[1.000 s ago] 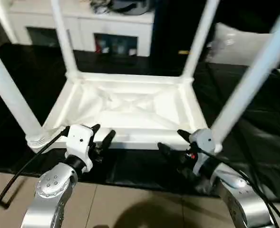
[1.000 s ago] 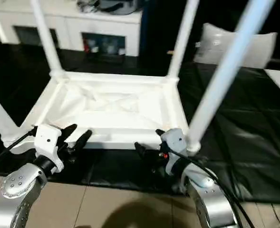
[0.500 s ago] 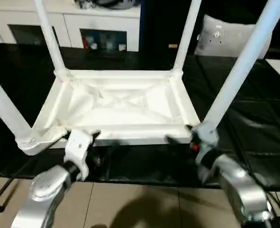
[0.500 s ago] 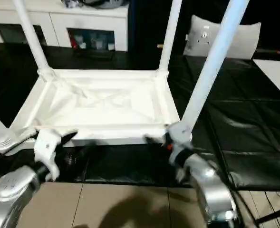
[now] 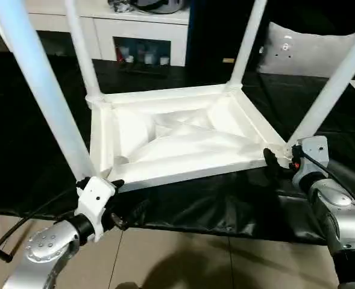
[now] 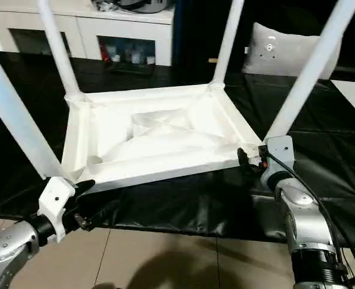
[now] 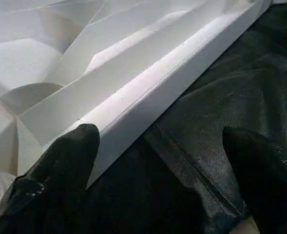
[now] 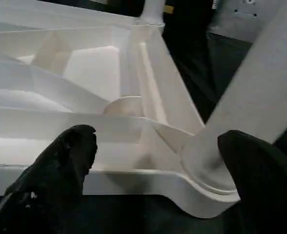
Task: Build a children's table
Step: Rotate leg to tighten
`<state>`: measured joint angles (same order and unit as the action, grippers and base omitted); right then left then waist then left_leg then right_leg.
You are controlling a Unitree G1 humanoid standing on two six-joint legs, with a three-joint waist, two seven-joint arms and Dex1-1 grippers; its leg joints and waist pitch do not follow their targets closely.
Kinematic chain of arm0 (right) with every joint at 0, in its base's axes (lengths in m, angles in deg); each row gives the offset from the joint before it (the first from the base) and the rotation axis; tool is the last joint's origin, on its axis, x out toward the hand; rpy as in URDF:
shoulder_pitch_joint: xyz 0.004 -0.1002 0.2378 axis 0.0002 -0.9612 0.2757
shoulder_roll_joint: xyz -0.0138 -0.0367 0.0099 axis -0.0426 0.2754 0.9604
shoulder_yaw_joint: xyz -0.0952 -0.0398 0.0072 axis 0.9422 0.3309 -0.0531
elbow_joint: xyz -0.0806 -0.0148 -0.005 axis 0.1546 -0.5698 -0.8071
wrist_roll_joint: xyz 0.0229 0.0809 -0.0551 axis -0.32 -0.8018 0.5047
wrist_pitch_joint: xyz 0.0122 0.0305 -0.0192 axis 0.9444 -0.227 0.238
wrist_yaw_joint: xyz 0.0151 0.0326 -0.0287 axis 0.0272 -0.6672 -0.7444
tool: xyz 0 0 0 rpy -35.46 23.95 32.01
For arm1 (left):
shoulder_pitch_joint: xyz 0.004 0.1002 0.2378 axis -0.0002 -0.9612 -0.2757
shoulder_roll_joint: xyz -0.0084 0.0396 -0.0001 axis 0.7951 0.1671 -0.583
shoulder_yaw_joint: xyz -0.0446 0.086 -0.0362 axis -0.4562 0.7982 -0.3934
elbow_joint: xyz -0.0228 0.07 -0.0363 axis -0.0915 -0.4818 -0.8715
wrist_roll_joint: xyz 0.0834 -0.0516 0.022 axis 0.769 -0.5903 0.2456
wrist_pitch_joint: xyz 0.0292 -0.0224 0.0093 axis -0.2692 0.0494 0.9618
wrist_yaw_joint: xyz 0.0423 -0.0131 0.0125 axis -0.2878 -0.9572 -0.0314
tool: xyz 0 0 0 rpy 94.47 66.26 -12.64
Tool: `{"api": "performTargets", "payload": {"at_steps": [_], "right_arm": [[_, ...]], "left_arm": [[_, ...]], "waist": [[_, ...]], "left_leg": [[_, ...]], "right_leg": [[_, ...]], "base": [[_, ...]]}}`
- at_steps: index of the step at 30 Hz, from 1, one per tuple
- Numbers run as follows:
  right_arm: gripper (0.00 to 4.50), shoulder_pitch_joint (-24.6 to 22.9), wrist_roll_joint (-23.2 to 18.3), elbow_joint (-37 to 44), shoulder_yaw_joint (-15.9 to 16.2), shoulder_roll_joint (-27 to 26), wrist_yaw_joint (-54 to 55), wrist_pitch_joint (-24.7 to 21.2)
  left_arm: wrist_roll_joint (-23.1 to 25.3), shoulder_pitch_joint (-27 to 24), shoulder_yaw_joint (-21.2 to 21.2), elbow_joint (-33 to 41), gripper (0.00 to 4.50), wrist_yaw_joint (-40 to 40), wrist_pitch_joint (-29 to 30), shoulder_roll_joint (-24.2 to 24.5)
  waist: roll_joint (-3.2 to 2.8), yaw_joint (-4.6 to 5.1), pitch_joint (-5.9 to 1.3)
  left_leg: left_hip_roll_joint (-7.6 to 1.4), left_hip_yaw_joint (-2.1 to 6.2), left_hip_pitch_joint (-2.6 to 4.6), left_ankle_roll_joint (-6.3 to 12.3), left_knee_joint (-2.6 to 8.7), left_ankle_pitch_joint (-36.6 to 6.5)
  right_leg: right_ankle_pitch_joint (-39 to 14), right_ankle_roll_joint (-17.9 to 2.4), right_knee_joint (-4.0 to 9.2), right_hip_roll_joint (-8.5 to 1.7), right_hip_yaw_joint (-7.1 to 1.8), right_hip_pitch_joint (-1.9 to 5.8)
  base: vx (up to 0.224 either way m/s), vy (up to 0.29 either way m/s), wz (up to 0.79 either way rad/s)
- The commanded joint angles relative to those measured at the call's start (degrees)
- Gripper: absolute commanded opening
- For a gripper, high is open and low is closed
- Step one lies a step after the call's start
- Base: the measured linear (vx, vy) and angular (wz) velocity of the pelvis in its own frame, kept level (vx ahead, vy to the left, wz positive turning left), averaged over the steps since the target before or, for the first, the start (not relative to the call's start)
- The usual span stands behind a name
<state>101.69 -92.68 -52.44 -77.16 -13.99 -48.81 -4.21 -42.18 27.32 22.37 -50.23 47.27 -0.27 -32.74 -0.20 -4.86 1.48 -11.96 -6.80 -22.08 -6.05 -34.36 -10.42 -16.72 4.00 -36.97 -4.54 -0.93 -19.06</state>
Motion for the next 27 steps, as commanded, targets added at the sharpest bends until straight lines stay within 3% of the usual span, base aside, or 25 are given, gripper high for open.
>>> {"api": "performTargets", "payload": {"at_steps": [1,8,9,10,16,20,24,25,27], "right_arm": [[4.5,0.9,0.4,-0.8,0.3,-0.3,-0.1,1.3],[4.5,2.4,0.5,-3.8,0.0,-0.2,0.5,2.9],[4.5,2.5,0.6,-4.0,0.0,-0.1,0.5,2.9],[4.5,2.7,0.7,-4.2,-0.2,0.0,0.4,3.0],[4.5,4.0,1.1,-6.1,-0.5,0.8,0.2,3.7],[4.5,4.3,1.2,-6.8,-0.7,1.4,0.2,4.2],[4.5,4.6,1.6,-7.4,-0.5,1.9,0.2,4.6],[4.5,4.8,1.8,-7.6,-0.5,2.0,0.1,4.7],[4.5,5.0,2.1,-7.7,-0.4,2.3,0.1,5.0]], "left_arm": [[1.3,-0.5,0.8,-1.2,4.44,-0.5,1.9,1.3],[4.0,0.5,0.3,-5.7,4.44,1.2,0.0,2.9],[4.3,0.9,0.2,-6.3,4.44,1.6,-0.3,2.9],[4.5,1.5,0.1,-7.0,4.44,2.1,-0.7,2.8],[8.2,9.8,0.3,-15.5,4.44,7.9,-5.3,1.3],[10.9,14.3,0.8,-19.8,4.44,11.1,-8.0,0.5],[11.6,16.7,0.7,-22.1,4.44,12.9,-10.2,-0.2],[12.2,17.5,0.7,-23.3,4.44,14.0,-11.5,-0.6],[12.5,18.2,0.6,-24.5,4.44,15.4,-13.4,-1.3]], "waist": [[0.07,0.3,-2.1],[-0.06,0.38,-2.08],[0.49,0.3,-2.03],[0.32,0.29,-2.02],[0.33,0.18,-2.15],[0.28,-0.03,-2.43],[0.53,-0.32,-3.1],[0.2,-0.29,-3.16],[0.37,-0.17,-2.95]], "left_leg": [[0.68,-1.78,0.97,-0.17,4.19,-10.0],[0.67,-1.82,1.03,-0.21,4.25,-10.4],[0.72,-1.88,0.91,0.0,4.27,-10.4],[0.71,-1.89,0.95,0.03,4.32,-10.5],[0.65,-1.92,1.09,-0.36,4.41,-11.1],[0.68,-1.92,1.1,-0.32,4.23,-9.8],[1.0,-1.92,0.5,0.49,3.43,-1.8],[1.12,-1.95,0.47,0.65,3.26,-0.8],[1.13,-2.01,0.38,0.33,3.38,-2.2]], "right_leg": [[5.5,-9.3,4.73,-0.16,0.26,0.17],[4.9,-9.5,4.78,-0.14,0.23,0.05],[4.3,-9.6,4.8,-0.18,0.22,0.17],[3.5,-9.5,4.88,-0.23,0.19,0.07],[2.0,-9.5,5.05,-0.35,0.17,-0.16],[4.7,-9.7,4.86,-0.32,0.19,-0.07],[16.9,-9.4,3.76,0.04,0.39,0.56],[19.0,-9.4,3.59,0.16,0.45,0.5],[18.3,-9.2,3.83,0.11,0.5,0.5]], "base": [[0.0,0.0,0.0],[0.0,0.0,0.0],[0.0,0.0,0.0],[0.0,0.0,0.0],[0.0,0.0,0.0],[0.0,0.0,0.0],[0.0,0.0,0.0],[0.0,0.0,0.0],[0.0,0.0,0.0]]}}
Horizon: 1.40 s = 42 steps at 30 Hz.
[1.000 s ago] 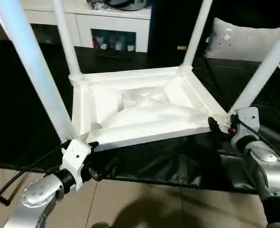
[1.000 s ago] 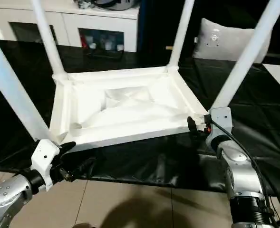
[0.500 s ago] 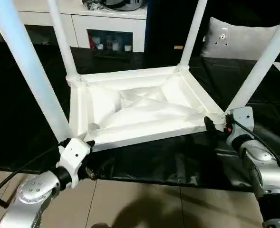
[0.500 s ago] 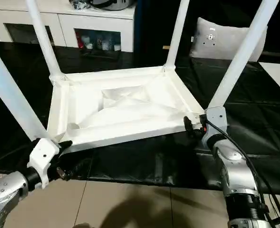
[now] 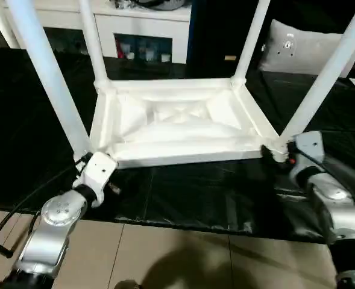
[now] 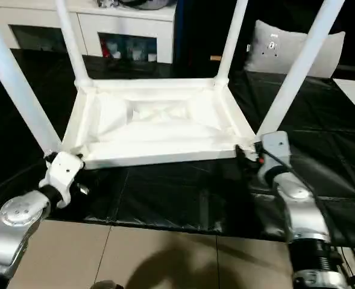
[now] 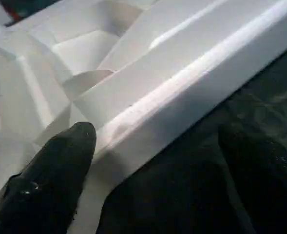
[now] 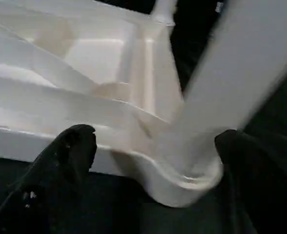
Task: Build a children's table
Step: Rotate leg to tighten, then rotate table base
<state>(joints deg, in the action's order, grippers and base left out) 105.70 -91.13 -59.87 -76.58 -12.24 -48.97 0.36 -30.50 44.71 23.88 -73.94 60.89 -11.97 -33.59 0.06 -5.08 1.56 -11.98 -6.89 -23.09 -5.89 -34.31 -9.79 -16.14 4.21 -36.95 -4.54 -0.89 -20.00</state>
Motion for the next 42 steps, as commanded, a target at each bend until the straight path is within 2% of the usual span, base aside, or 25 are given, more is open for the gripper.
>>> {"api": "performTargets", "payload": {"at_steps": [1,4,5,8,11,14,16,19,21,23,24,26,27,28,29,30,31,33,34,35,36,37,40,41,42], "right_arm": [[4.5,0.9,0.6,0.0,-0.8,0.6,0.2,0.5],[4.5,-0.5,0.0,2.3,-0.5,-0.3,-0.1,-0.1],[4.5,-0.6,0.0,2.5,-0.4,-0.4,-0.2,-0.1],[4.5,-2.9,-0.9,5.6,0.7,-1.9,-1.1,-0.5],[4.5,-4.8,-1.7,8.1,1.8,-3.3,-1.8,-1.0],[4.5,-5.9,-1.6,8.9,2.9,-4.3,-2.0,-1.0],[4.5,-6.1,-1.5,9.3,3.2,-4.7,-2.1,-1.1],[4.5,-6.8,-1.0,12.1,5.8,-5.5,-4.0,-2.0],[4.5,-7.1,-1.1,13.3,6.8,-5.6,-5.2,-2.8],[4.5,-7.3,-1.1,14.0,7.6,-5.5,-6.1,-3.8],[4.5,-7.5,-1.2,14.4,8.4,-5.3,-6.6,-4.8],[4.5,-7.7,-1.2,14.6,8.8,-5.1,-7.0,-6.6],[4.5,-7.7,-1.2,14.6,8.8,-5.1,-7.0,-6.6],[4.5,-7.9,-0.4,14.2,9.4,-5.1,-6.4,-8.6],[4.5,-8.1,0.0,14.1,9.6,-5.2,-5.7,-9.8],[4.5,-8.1,0.3,14.1,9.7,-5.4,-5.2,-10.6],[4.5,-8.1,0.6,14.0,9.7,-5.6,-4.6,-11.5],[4.5,-7.8,1.0,13.0,9.1,-6.3,-2.8,-13.3],[4.5,-7.6,1.1,12.5,9.0,-6.5,-2.3,-13.6],[4.5,-7.6,1.1,12.5,9.0,-6.5,-2.3,-13.6],[4.5,-6.7,1.7,11.0,8.8,-6.9,-1.1,-13.5],[4.5,-5.3,2.6,8.9,8.7,-7.3,0.5,-13.3],[4.5,-3.0,2.2,5.8,8.2,-8.3,1.2,-12.4],[4.5,-3.0,2.2,5.8,8.2,-8.3,1.2,-12.4],[4.5,-0.4,2.1,2.7,8.0,-9.0,1.8,-11.3]], "left_arm": [[-0.2,0.3,-1.5,-0.2,4.44,1.8,-2.3,-1.3],[-5.5,-4.6,-4.1,6.1,4.44,1.3,-2.2,-4.6],[-5.8,-5.0,-4.3,6.5,4.44,1.3,-2.2,-4.8],[-8.3,-11.2,-6.2,13.2,4.44,4.3,-4.1,-8.0],[-8.4,-15.9,-8.0,17.3,4.44,8.6,-7.1,-10.8],[-6.6,-18.7,-9.8,19.2,4.44,12.2,-9.7,-13.3],[-6.1,-19.1,-10.5,19.5,4.44,13.5,-9.8,-14.2],[-6.2,-16.8,-13.1,17.2,4.44,16.9,-8.7,-15.0],[-7.0,-15.4,-13.8,16.2,4.44,17.0,-8.4,-14.8],[-7.4,-13.3,-13.9,14.4,4.44,16.2,-8.8,-13.7],[-7.8,-11.1,-14.1,12.4,4.44,15.9,-9.1,-12.6],[-7.8,-7.4,-14.6,9.1,4.44,15.3,-9.7,-11.4],[-7.8,-7.4,-14.6,9.1,4.44,15.3,-9.7,-11.4],[-8.2,-1.4,-15.3,3.0,4.44,14.0,-10.1,-9.6],[-8.4,1.6,-15.5,-0.3,4.44,13.1,-10.0,-8.7],[-8.5,3.2,-15.6,-2.1,4.44,12.6,-9.8,-8.3],[-8.9,4.7,-15.6,-3.7,4.44,11.4,-9.7,-7.9],[-10.1,8.0,-14.6,-7.7,4.44,7.1,-9.4,-6.6],[-10.7,8.8,-14.3,-8.7,4.44,5.5,-9.1,-6.2],[-10.7,8.8,-14.3,-8.7,4.44,5.5,-9.1,-6.2],[-12.4,9.9,-13.8,-9.9,4.44,1.7,-8.6,-5.7],[-14.7,11.1,-13.2,-11.0,4.44,-2.9,-8.3,-5.4],[-18.1,11.3,-12.0,-10.1,4.44,-9.9,-6.4,-4.8],[-18.1,11.3,-12.0,-10.1,4.44,-9.9,-6.4,-4.8],[-20.5,11.2,-10.4,-9.2,4.44,-16.5,-5.0,-3.9]], "waist": [[0.01,0.07,-2.96],[0.39,0.27,-2.8],[0.35,0.31,-2.82],[0.32,0.39,-2.52],[0.36,0.3,-2.23],[0.46,0.29,-2.01],[0.46,0.11,-2.02],[0.22,0.15,-2.07],[0.42,0.22,-2.1],[0.34,0.17,-2.17],[0.19,0.04,-2.37],[0.39,0.05,-2.42],[0.27,-0.09,-2.54],[0.08,0.0,-2.59],[-0.2,-0.18,-2.55],[-0.21,-0.29,-2.71],[-0.48,-0.19,-2.75],[-0.06,0.02,-2.8],[-0.82,0.07,-2.93],[-0.59,0.24,-2.85],[-0.42,0.33,-2.95],[-0.74,0.51,-3.04],[-0.86,0.23,-2.99],[-0.84,0.15,-2.89],[-0.6,0.02,-2.9]], "left_leg": [[1.01,-1.86,1.49,-0.23,3.48,-4.7],[0.71,-1.83,1.23,-0.46,3.75,-6.1],[0.66,-1.85,1.3,-0.28,3.71,-6.4],[0.58,-1.92,1.26,0.52,3.83,-8.2],[0.19,-1.8,1.31,0.87,4.24,-10.9],[0.1,-1.78,1.46,0.37,4.52,-13.7],[0.02,-1.74,1.52,0.01,4.6,-14.0],[0.22,-1.57,1.37,-0.52,4.58,-13.1],[0.32,-1.55,1.41,-0.81,4.53,-12.7],[0.45,-1.48,1.43,-1.1,4.45,-11.6],[0.5,-1.44,1.48,-1.24,4.28,-10.0],[0.65,-1.46,1.46,-1.32,4.19,-8.3],[0.71,-1.54,1.7,-1.36,4.05,-7.9],[0.71,-1.38,1.54,-1.68,4.12,-7.1],[0.92,-1.53,1.91,-1.85,4.03,-7.3],[0.94,-1.45,2.17,-2.31,4.09,-8.2],[0.77,-1.17,1.73,-3.4,4.38,-7.7],[0.93,-1.34,1.83,-3.82,4.22,-7.2],[0.93,-1.29,1.92,-4.06,4.23,-7.1],[0.93,-1.31,1.83,-4.24,4.29,-7.2],[0.86,-1.31,1.73,-4.4,4.28,-7.1],[1.06,-1.45,1.9,-4.63,4.16,-6.7],[0.77,-1.65,2.15,-4.91,4.32,-8.1],[0.65,-1.73,2.23,-4.67,4.33,-8.7],[0.67,-1.76,2.12,-4.26,4.32,-8.6]], "right_leg": [[15.6,-9.5,3.89,-0.06,0.47,1.41],[13.8,-10.4,4.0,-0.32,0.49,1.55],[13.6,-10.6,4.0,-0.28,0.48,1.48],[10.6,-10.2,4.42,-0.27,0.39,1.22],[7.4,-9.6,4.96,-0.26,0.44,0.97],[2.5,-8.7,5.31,-0.26,0.3,0.53],[1.3,-8.2,5.4,-0.35,0.24,0.47],[2.5,-7.0,5.32,-0.32,0.24,0.47],[3.5,-6.6,5.28,-0.23,0.23,0.45],[5.2,-6.4,5.16,-0.16,0.26,0.47],[8.0,-6.3,4.84,-0.17,0.25,0.6],[10.8,-6.3,4.7,-0.1,0.3,0.8],[11.4,-6.4,4.64,-0.04,0.3,0.69],[12.7,-6.5,4.43,-0.11,0.4,0.89],[12.0,-6.4,4.7,0.06,0.35,0.49],[11.0,-6.6,4.61,-0.15,0.26,0.54],[11.7,-6.9,4.3,-0.27,0.52,0.95],[12.9,-7.4,4.34,-0.23,0.44,0.99],[12.9,-7.7,4.18,-0.32,0.44,0.84],[13.0,-7.8,4.31,-0.31,0.47,0.9],[13.9,-8.1,4.2,-0.41,0.5,1.13],[14.3,-8.6,4.17,-0.32,0.46,0.85],[12.4,-9.8,4.2,-0.46,0.39,0.66],[12.3,-9.9,4.3,-0.42,0.37,0.56],[12.8,-10.0,4.17,-0.55,0.32,0.77]], "base": [[0.0,0.0,0.0],[0.0,0.0,0.0],[0.0,0.0,0.0],[0.0,0.0,0.0],[0.0,0.0,0.0],[0.0,0.0,0.0],[0.0,0.0,0.0],[0.0,0.0,0.0],[0.0,0.0,0.0],[0.0,0.0,0.0],[0.0,0.0,0.0],[0.0,0.0,0.0],[0.0,0.0,0.0],[0.0,0.0,0.0],[0.0,0.0,0.0],[0.0,0.0,0.0],[0.0,0.0,0.0],[0.0,0.0,0.0],[0.0,0.0,0.0],[0.0,0.0,0.0],[0.0,0.0,0.0],[0.0,0.0,0.0],[0.0,0.0,0.0],[0.0,0.0,0.0],[0.0,0.0,0.0]]}}
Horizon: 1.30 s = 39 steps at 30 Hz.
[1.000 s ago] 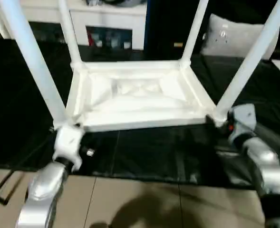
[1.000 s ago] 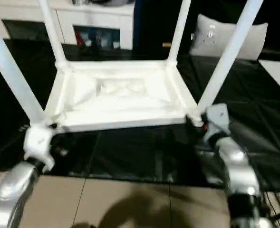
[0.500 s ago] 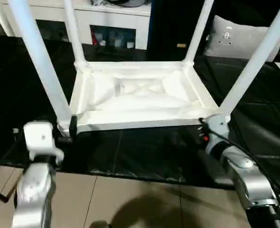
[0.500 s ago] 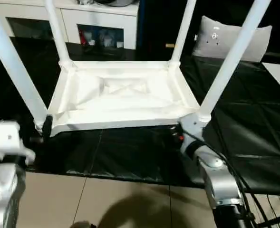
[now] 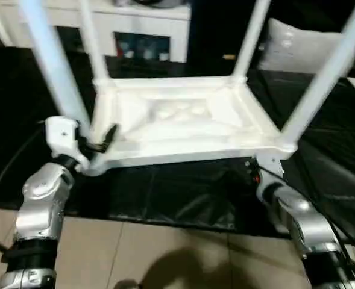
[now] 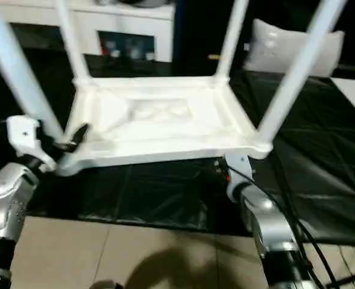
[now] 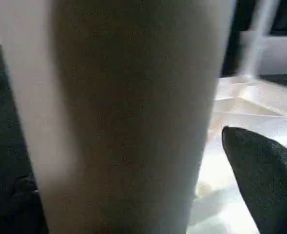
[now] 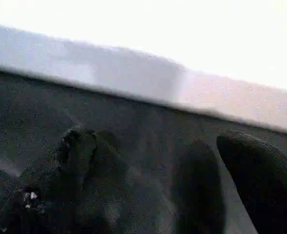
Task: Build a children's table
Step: Rotate table base
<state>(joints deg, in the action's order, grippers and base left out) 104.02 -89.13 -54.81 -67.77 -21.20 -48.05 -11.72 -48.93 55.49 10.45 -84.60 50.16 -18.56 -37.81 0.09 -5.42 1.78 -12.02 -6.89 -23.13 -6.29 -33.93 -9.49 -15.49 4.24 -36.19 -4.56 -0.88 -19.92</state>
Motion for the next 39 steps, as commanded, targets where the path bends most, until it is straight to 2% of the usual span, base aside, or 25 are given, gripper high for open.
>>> {"api": "performTargets", "payload": {"at_steps": [1,2,3,4,5,6,7,8,9,11,13,14,18,19,20,21,24,25,26,27,30,33,34,36,39], "right_arm": [[4.5,4.1,0.1,-5.8,-0.9,-0.6,1.0,2.2],[4.5,5.1,0.1,-7.1,-0.9,-0.8,1.0,2.7],[4.5,6.2,0.4,-8.4,-0.7,-0.8,1.0,3.3],[4.5,8.0,0.9,-10.4,-0.4,-0.9,1.0,4.0],[4.5,8.3,1.0,-10.7,-0.4,-0.9,1.0,4.1],[4.5,10.0,1.4,-12.3,0.0,-1.2,0.8,4.7],[4.5,10.8,1.5,-13.1,0.1,-1.4,0.7,5.0],[4.5,10.8,1.5,-13.1,0.1,-1.4,0.7,5.0],[4.5,11.9,1.8,-14.0,0.5,-1.9,0.4,5.5],[4.5,13.5,2.2,-15.2,1.7,-3.0,-0.4,6.2],[4.5,15.0,3.0,-17.6,3.3,-4.1,-1.3,8.2],[4.5,15.3,3.1,-18.0,3.6,-4.3,-1.4,8.7],[4.5,15.5,3.3,-18.8,4.4,-5.3,-2.8,9.6],[4.5,15.4,3.5,-19.0,4.7,-5.6,-3.2,9.7],[4.5,15.4,3.6,-19.0,5.0,-5.8,-3.5,9.8],[4.5,15.1,4.0,-18.9,5.6,-6.4,-4.0,9.8],[4.5,14.7,4.1,-19.0,6.3,-7.2,-4.6,10.3],[4.5,14.5,4.2,-18.9,6.7,-7.5,-4.9,10.5],[4.5,14.3,4.4,-18.9,6.8,-7.7,-4.9,10.5],[4.5,14.1,4.6,-18.7,7.0,-7.8,-5.0,10.5],[4.5,13.8,4.6,-18.5,6.8,-7.8,-5.2,10.6],[4.5,13.5,4.7,-18.6,6.5,-7.7,-5.7,10.6],[4.5,13.5,4.7,-18.7,6.4,-7.7,-5.6,10.6],[4.5,13.8,4.5,-19.0,5.4,-7.3,-4.8,10.4],[4.5,13.8,4.0,-19.4,3.8,-6.5,-3.6,10.1]], "left_arm": [[-4.4,-0.6,4.4,3.6,4.44,-10.5,3.9,1.2],[-5.0,-0.9,4.8,4.3,4.44,-11.7,4.6,1.5],[-6.3,-1.6,5.7,5.9,4.44,-13.7,6.6,2.1],[-8.5,-2.9,7.4,8.7,4.44,-17.5,10.2,3.3],[-8.9,-3.2,7.8,9.2,4.44,-18.3,11.0,3.6],[-10.5,-4.3,9.6,11.4,4.44,-21.4,13.8,4.7],[-11.1,-4.7,10.3,12.1,4.44,-22.6,14.7,5.1],[-11.1,-4.7,10.3,12.1,4.44,-22.6,14.7,5.1],[-12.1,-5.2,11.3,13.5,4.44,-23.9,16.0,5.1],[-14.4,-5.9,14.0,16.7,4.44,-25.5,18.5,4.1],[-15.3,-5.4,17.4,19.8,4.44,-26.7,20.6,2.2],[-15.5,-5.1,18.0,20.3,4.44,-26.7,21.0,1.7],[-17.4,-3.5,19.8,22.2,4.44,-26.3,23.4,-1.3],[-17.7,-3.1,20.4,22.7,4.44,-26.2,23.9,-2.0],[-17.9,-2.7,20.9,23.0,4.44,-26.2,24.3,-2.5],[-18.1,-1.8,22.3,23.4,4.44,-26.1,25.2,-3.9],[-18.0,-0.5,23.5,23.0,4.44,-25.7,25.4,-6.4],[-17.8,0.2,23.9,22.5,4.44,-25.2,25.4,-7.7],[-17.7,0.5,24.1,22.2,4.44,-24.9,25.4,-8.3],[-17.4,1.3,24.7,21.6,4.44,-24.5,25.3,-9.4],[-16.2,2.5,25.3,20.1,4.44,-23.1,23.8,-12.2],[-13.9,3.6,25.6,18.5,4.44,-21.1,21.7,-14.4],[-13.2,3.9,25.6,17.9,4.44,-20.6,21.2,-14.7],[-10.1,4.9,25.0,15.3,4.44,-17.6,17.9,-16.0],[-6.6,6.0,24.5,12.4,4.44,-14.3,14.0,-16.7]], "waist": [[-0.88,0.28,-3.16],[-0.48,0.3,-3.18],[-0.83,0.38,-3.2],[0.13,0.57,-3.16],[-0.2,0.43,-3.11],[-0.04,0.59,-3.12],[-0.14,0.72,-3.17],[-0.21,0.76,-3.14],[0.34,0.99,-3.13],[0.27,1.34,-3.24],[0.77,2.06,-3.14],[0.66,2.19,-3.14],[1.05,2.82,-3.07],[0.71,3.02,-3.11],[0.91,3.19,-3.09],[0.56,3.25,-3.12],[0.78,3.29,-3.16],[0.53,3.37,-3.21],[0.65,3.45,-3.2],[0.46,3.46,-3.22],[0.6,3.44,-3.21],[0.66,3.36,-3.22],[0.5,3.36,-3.29],[0.55,3.5,-3.19],[0.29,3.32,-3.33]], "left_leg": [[0.7,-1.76,2.1,-3.78,4.11,-8.5],[0.61,-1.89,2.19,-3.9,4.04,-9.0],[0.67,-1.81,2.16,-4.03,4.23,-9.0],[0.55,-2.02,2.04,-3.74,4.08,-8.7],[0.7,-1.99,1.91,-3.48,4.22,-7.5],[0.62,-2.3,2.08,-2.88,3.98,-7.0],[0.84,-2.32,1.71,-2.54,3.98,-5.4],[0.84,-2.37,1.83,-2.33,3.94,-5.3],[0.83,-2.5,1.79,-1.98,3.88,-5.2],[0.85,-2.47,1.61,-1.69,3.93,-4.2],[0.79,-2.57,1.52,-1.05,3.86,-4.0],[0.7,-2.52,1.54,-1.01,3.9,-4.2],[0.87,-2.6,1.39,-0.4,3.71,-3.2],[0.85,-2.59,1.5,-0.34,3.6,-3.1],[0.83,-2.65,1.41,-0.15,3.59,-3.0],[0.89,-2.61,1.46,-0.07,3.51,-2.6],[0.89,-2.57,1.44,0.17,3.45,-2.5],[0.93,-2.53,1.43,0.26,3.41,-2.4],[0.89,-2.56,1.48,0.32,3.4,-2.4],[0.86,-2.54,1.56,0.29,3.33,-2.3],[0.82,-2.54,1.54,0.41,3.34,-2.9],[0.67,-2.46,1.58,0.74,3.33,-3.3],[0.67,-2.42,1.6,0.8,3.29,-3.2],[0.66,-2.45,1.59,1.17,3.3,-3.5],[0.58,-2.34,1.72,1.08,3.27,-4.1]], "right_leg": [[11.5,-10.3,3.4,-0.52,0.41,0.6],[11.1,-10.5,3.33,-0.6,0.41,0.51],[9.8,-11.0,3.28,-0.45,0.6,0.52],[10.4,-11.5,2.98,-0.54,0.57,0.52],[10.4,-11.5,3.0,-0.46,0.65,0.67],[11.4,-11.3,3.1,-0.38,0.53,0.56],[12.6,-11.2,2.92,-0.33,0.64,0.82],[12.9,-11.1,3.01,-0.32,0.62,0.75],[13.2,-11.0,3.0,-0.32,0.53,0.86],[13.9,-11.3,2.85,-0.39,0.57,1.14],[14.5,-12.0,2.91,-0.34,0.57,1.23],[14.4,-12.3,2.81,-0.39,0.63,1.2],[16.1,-12.5,2.83,-0.24,0.52,1.58],[16.8,-12.7,2.84,-0.22,0.51,1.51],[17.1,-12.9,2.82,-0.19,0.48,1.59],[17.8,-13.0,2.76,-0.13,0.49,1.62],[18.5,-13.5,2.77,-0.1,0.52,1.87],[18.8,-13.5,2.7,-0.13,0.51,1.88],[18.9,-13.5,2.8,-0.09,0.5,1.87],[19.4,-13.7,2.83,-0.06,0.51,1.88],[19.3,-13.9,2.82,-0.07,0.44,2.0],[19.1,-14.1,2.93,-0.18,0.42,2.12],[19.3,-14.2,2.85,-0.15,0.43,2.12],[19.3,-14.2,3.07,-0.1,0.42,2.11],[19.0,-14.2,3.03,-0.26,0.38,2.25]], "base": [[0.0,0.0,0.0],[0.0,0.0,0.0],[0.0,0.0,0.0],[0.0,0.0,0.0],[0.0,0.0,0.0],[0.0,0.0,0.0],[0.0,0.0,0.0],[0.0,0.0,0.0],[0.0,0.0,0.0],[0.0,0.0,0.0],[0.0,0.0,0.0],[0.0,0.0,0.0],[0.0,0.0,0.0],[0.0,0.0,0.0],[0.0,0.0,0.0],[0.0,0.0,0.0],[0.0,0.0,0.0],[0.0,0.0,0.0],[0.0,0.0,0.0],[0.0,0.0,0.0],[0.0,0.0,0.0],[0.0,0.0,0.0],[0.0,0.0,0.0],[0.0,0.0,0.0],[0.0,0.0,0.0]]}}
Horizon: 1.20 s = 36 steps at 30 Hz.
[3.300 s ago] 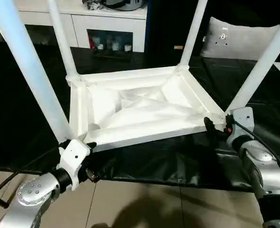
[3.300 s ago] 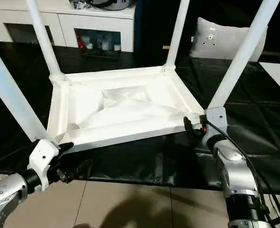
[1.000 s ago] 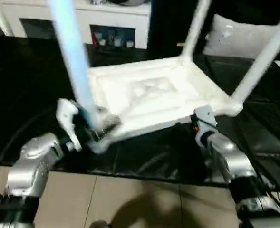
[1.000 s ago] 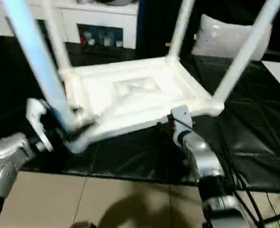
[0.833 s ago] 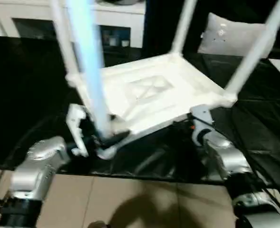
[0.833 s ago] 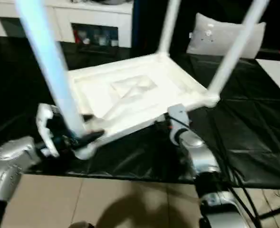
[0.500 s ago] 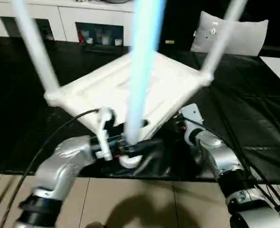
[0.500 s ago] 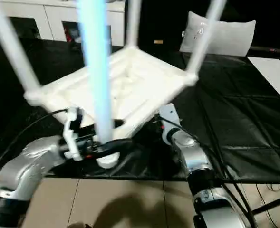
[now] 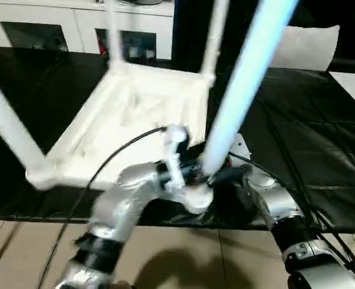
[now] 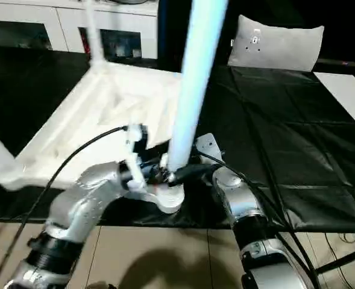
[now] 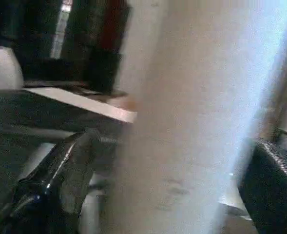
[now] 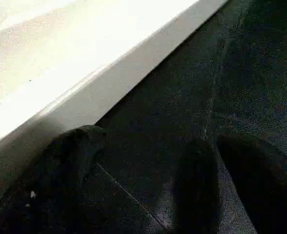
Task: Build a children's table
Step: Rotate table base
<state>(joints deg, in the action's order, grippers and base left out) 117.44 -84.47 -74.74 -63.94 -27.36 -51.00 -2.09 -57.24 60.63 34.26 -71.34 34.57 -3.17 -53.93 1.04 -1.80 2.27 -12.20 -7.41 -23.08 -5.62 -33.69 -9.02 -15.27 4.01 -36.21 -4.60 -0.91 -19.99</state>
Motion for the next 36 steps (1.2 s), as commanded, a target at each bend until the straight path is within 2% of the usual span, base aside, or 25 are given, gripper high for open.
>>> {"api": "performTargets", "payload": {"at_steps": [1,6,8,9,10,11,12,13,14,18,19,21,24,26,27,28,29,31,32,33,34,35,36], "right_arm": [[4.5,0.3,-0.8,0.3,-0.6,0.1,-0.2,0.4],[4.5,-1.2,-1.2,0.7,-2.9,2.7,0.4,0.3],[4.5,-1.4,-1.2,0.8,-3.2,3.1,0.4,0.3],[4.5,-2.0,-1.8,1.4,-4.2,3.8,0.4,0.0],[4.5,-3.8,-3.1,3.6,-6.7,5.8,0.2,-1.1],[4.5,-3.8,-3.1,3.6,-6.7,5.8,0.2,-1.1],[4.5,-4.4,-3.5,4.4,-7.4,6.4,0.1,-1.4],[4.5,-5.6,-3.8,5.8,-8.0,7.3,-0.2,-1.8],[4.5,-6.0,-3.9,6.3,-8.2,7.5,-0.2,-1.9],[4.5,-8.7,-5.4,11.5,-9.3,8.6,-1.2,-3.6],[4.5,-9.3,-5.6,12.8,-9.4,8.6,-1.4,-4.0],[4.5,-11.1,-6.7,16.8,-9.4,9.0,-3.0,-4.5],[4.5,-13.6,-8.0,21.4,-9.0,10.2,-5.9,-5.1],[4.5,-14.9,-8.6,23.8,-8.6,11.1,-8.0,-5.1],[4.5,-16.2,-10.0,26.4,-8.3,12.1,-10.9,-5.2],[4.5,-16.2,-10.0,26.4,-8.3,12.1,-10.9,-5.2],[4.5,-17.4,-11.8,28.7,-7.7,13.6,-14.9,-5.7],[4.5,-18.2,-12.5,30.2,-7.3,14.8,-17.3,-5.8],[4.5,-19.1,-13.4,32.6,-6.7,17.1,-21.1,-6.2],[4.5,-19.5,-14.1,33.9,-6.6,18.2,-22.9,-6.6],[4.5,-19.7,-14.5,34.6,-6.5,19.0,-24.1,-6.8],[4.5,-19.7,-14.7,34.8,-6.4,19.2,-24.5,-6.9],[4.5,-20.0,-15.1,35.8,-6.2,20.1,-25.9,-7.3]], "left_arm": [[2.9,1.2,0.6,-1.9,4.44,2.0,-2.6,-0.6],[6.5,3.6,-1.7,-6.7,4.44,8.2,-5.0,-0.8],[7.1,3.9,-1.9,-7.5,4.44,9.0,-5.5,-0.8],[9.2,4.7,-2.4,-9.9,4.44,11.7,-7.4,-0.6],[11.0,5.5,-3.3,-13.2,4.44,13.5,-10.2,-0.1],[11.0,5.5,-3.3,-13.2,4.44,13.5,-10.2,-0.1],[11.2,5.5,-3.6,-13.9,4.44,13.6,-10.9,0.1],[10.7,5.2,-3.8,-13.6,4.44,13.0,-11.0,0.2],[10.5,5.0,-3.9,-13.3,4.44,12.7,-10.9,0.1],[9.9,2.9,-2.6,-11.4,4.44,9.0,-10.3,1.9],[9.9,2.2,-2.3,-10.9,4.44,8.3,-10.0,2.7],[9.9,0.8,-2.1,-11.3,4.44,5.5,-9.7,5.5],[11.0,-0.3,-2.5,-12.2,4.44,2.4,-10.6,9.7],[11.1,-0.5,-2.8,-12.4,4.44,0.2,-10.3,11.9],[11.3,-0.1,-2.8,-13.3,4.44,-2.5,-10.7,14.2],[11.3,-0.1,-2.8,-13.3,4.44,-2.5,-10.7,14.2],[12.7,1.0,-2.2,-15.4,4.44,-4.9,-11.7,16.7],[13.6,1.9,-1.5,-16.7,4.44,-6.4,-12.3,18.2],[14.3,3.5,-0.5,-18.6,4.44,-9.0,-12.8,20.0],[15.0,4.5,0.0,-19.9,4.44,-10.1,-13.7,20.7],[15.4,5.2,0.5,-20.8,4.44,-10.9,-14.3,21.1],[15.5,5.5,0.6,-21.2,4.27,-11.2,-14.5,21.2],[16.2,6.4,1.2,-22.4,4.27,-12.3,-15.3,21.6]], "waist": [[-0.58,-0.3,-3.76],[-0.72,-0.48,-3.72],[-0.69,-0.69,-3.59],[-0.94,-0.68,-3.51],[-1.1,-0.58,-3.4],[-0.75,-0.69,-3.5],[-0.75,-0.69,-3.5],[-0.71,-0.73,-3.45],[-0.79,-0.64,-3.47],[-1.67,-0.32,-3.38],[-1.54,-0.36,-3.47],[-1.67,-0.39,-3.53],[-2.63,-0.82,-3.63],[-2.23,-0.79,-3.46],[-1.98,-0.78,-3.36],[-1.75,-0.92,-3.25],[-1.8,-0.85,-3.17],[-2.02,-0.84,-3.12],[-1.79,-0.93,-3.2],[-1.93,-1.14,-3.3],[-1.75,-1.32,-3.27],[-1.52,-1.39,-3.25],[-1.65,-1.5,-3.3]], "left_leg": [[0.8,-1.77,1.54,0.37,3.09,-4.5],[0.65,-1.81,1.74,0.23,3.12,-5.7],[0.63,-1.82,1.71,-0.02,3.31,-7.9],[0.65,-1.76,1.74,-0.01,3.38,-8.5],[0.64,-1.73,1.77,-0.31,3.49,-9.6],[0.65,-1.8,1.91,-0.23,3.35,-10.1],[0.65,-1.8,1.91,-0.23,3.35,-10.1],[0.86,-1.84,1.59,0.02,3.44,-9.8],[0.83,-1.88,1.58,0.22,3.42,-9.9],[0.75,-1.76,1.54,0.46,3.55,-11.3],[0.75,-1.83,1.52,1.04,3.43,-10.8],[0.91,-1.95,1.4,1.85,3.33,-9.7],[0.74,-1.86,1.53,2.41,3.42,-8.6],[0.64,-1.94,1.61,2.0,3.62,-10.0],[0.61,-2.01,1.69,1.88,3.75,-11.3],[0.59,-2.04,1.63,2.11,3.87,-11.8],[0.55,-2.05,1.7,2.16,3.99,-12.5],[0.54,-2.05,1.7,2.06,4.04,-12.6],[0.48,-2.07,1.72,2.1,4.0,-12.4],[0.47,-2.04,1.81,2.18,3.9,-12.1],[0.45,-2.1,1.69,2.55,3.87,-11.2],[0.49,-2.15,1.65,2.78,3.84,-10.7],[0.44,-2.16,1.66,2.8,3.84,-10.3]], "right_leg": [[18.5,-13.9,3.08,-0.22,0.48,2.32],[16.8,-14.4,3.24,-0.28,0.47,2.12],[13.1,-14.4,3.55,-0.45,0.48,2.04],[12.2,-14.2,3.66,-0.39,0.52,1.91],[10.9,-13.8,3.88,-0.37,0.53,1.89],[10.6,-13.6,3.98,-0.43,0.43,1.92],[10.6,-13.6,3.98,-0.43,0.43,1.92],[9.2,-13.2,4.11,-0.44,0.49,2.04],[8.8,-13.5,4.11,-0.52,0.47,1.83],[7.2,-14.2,4.23,-0.52,0.5,1.57],[8.2,-14.1,4.27,-0.51,0.47,1.57],[9.0,-14.3,4.17,-0.45,0.48,1.55],[9.4,-13.8,4.04,-0.55,0.51,1.33],[8.1,-13.7,4.22,-0.47,0.57,1.2],[6.2,-13.6,4.36,-0.48,0.55,1.09],[4.3,-13.3,4.35,-0.57,0.49,1.09],[2.5,-13.1,4.56,-0.63,0.5,0.88],[2.1,-12.7,4.68,-0.65,0.4,0.72],[2.6,-12.6,4.67,-0.7,0.36,0.78],[3.0,-12.6,4.55,-0.74,0.35,0.81],[4.1,-12.6,4.47,-0.79,0.3,0.86],[4.4,-12.7,4.49,-0.84,0.29,0.87],[5.0,-12.8,4.33,-0.88,0.31,0.89]], "base": [[0.0,0.0,0.0],[0.0,0.0,0.0],[0.0,0.0,0.0],[0.0,0.0,0.0],[0.0,0.0,0.0],[0.0,0.0,0.0],[0.0,0.0,0.0],[0.0,0.0,0.0],[0.0,0.0,0.0],[0.0,0.0,0.0],[0.0,0.0,0.0],[0.0,0.0,0.0],[0.0,0.0,0.0],[0.0,0.0,0.0],[0.0,0.0,0.0],[0.0,0.0,0.0],[0.0,0.0,0.0],[0.0,0.0,0.0],[0.0,0.0,0.0],[0.0,0.0,0.0],[0.0,0.0,0.0],[0.0,0.0,0.0],[0.0,0.0,0.0]]}}
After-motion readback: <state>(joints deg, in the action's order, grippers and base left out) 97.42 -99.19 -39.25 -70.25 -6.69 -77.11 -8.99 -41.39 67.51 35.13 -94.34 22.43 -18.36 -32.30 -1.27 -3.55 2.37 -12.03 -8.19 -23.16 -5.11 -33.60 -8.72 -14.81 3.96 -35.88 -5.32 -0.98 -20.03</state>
